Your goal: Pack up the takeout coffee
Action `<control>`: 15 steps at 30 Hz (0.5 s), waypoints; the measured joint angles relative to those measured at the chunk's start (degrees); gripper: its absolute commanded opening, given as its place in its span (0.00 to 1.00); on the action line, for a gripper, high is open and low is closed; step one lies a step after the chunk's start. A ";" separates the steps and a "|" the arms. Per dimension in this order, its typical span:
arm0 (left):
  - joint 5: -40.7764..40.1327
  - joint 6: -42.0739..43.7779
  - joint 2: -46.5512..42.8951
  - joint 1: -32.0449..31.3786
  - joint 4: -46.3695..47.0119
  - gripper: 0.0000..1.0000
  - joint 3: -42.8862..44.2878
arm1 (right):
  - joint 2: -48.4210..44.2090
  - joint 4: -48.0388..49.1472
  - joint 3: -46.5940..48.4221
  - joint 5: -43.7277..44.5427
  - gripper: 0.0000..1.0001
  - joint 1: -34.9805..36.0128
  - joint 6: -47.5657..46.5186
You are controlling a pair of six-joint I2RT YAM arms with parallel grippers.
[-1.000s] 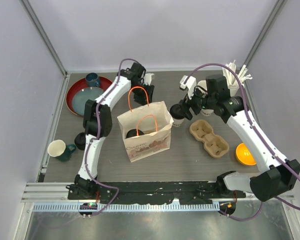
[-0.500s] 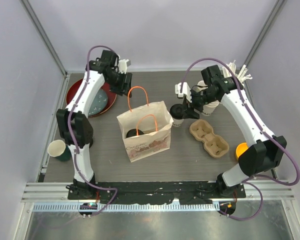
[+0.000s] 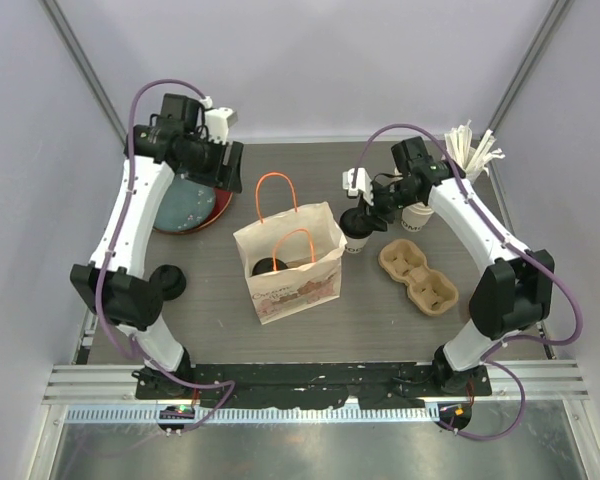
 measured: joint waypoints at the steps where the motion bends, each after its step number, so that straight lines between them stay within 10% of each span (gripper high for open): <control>1: -0.24 0.24 -1.09 0.42 -0.02 0.70 -0.17 | 0.17 1.33 -0.33 0.52 0.50 0.24 0.52; 15: 0.81 1.97 -4.17 1.22 -0.74 0.70 -3.61 | 7.23 5.05 -0.66 4.68 0.49 1.57 1.86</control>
